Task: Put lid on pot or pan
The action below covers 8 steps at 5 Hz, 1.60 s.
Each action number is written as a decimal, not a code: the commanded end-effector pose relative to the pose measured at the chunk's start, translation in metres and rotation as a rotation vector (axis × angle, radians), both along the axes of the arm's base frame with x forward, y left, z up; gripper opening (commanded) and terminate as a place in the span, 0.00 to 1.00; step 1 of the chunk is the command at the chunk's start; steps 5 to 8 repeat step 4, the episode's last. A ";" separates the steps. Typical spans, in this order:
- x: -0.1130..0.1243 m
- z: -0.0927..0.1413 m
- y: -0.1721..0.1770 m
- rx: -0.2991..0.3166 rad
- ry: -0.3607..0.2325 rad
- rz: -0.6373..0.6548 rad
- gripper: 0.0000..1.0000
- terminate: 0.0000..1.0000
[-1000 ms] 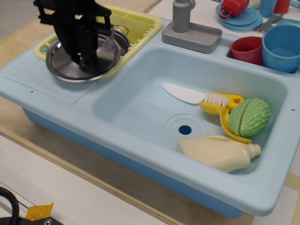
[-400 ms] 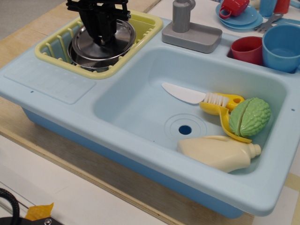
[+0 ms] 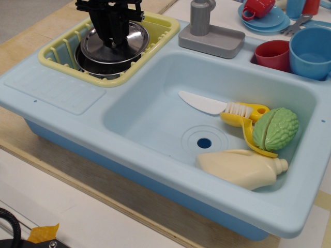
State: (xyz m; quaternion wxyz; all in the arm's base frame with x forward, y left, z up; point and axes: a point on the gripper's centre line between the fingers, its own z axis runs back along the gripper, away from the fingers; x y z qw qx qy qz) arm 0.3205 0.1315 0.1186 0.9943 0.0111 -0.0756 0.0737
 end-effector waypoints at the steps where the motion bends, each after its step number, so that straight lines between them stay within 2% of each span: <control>1: -0.012 0.025 0.005 0.025 -0.052 0.018 1.00 0.00; 3: -0.012 0.025 0.005 0.025 -0.052 0.018 1.00 0.00; 4: -0.012 0.025 0.005 0.025 -0.052 0.018 1.00 1.00; 8: -0.012 0.025 0.005 0.025 -0.052 0.018 1.00 1.00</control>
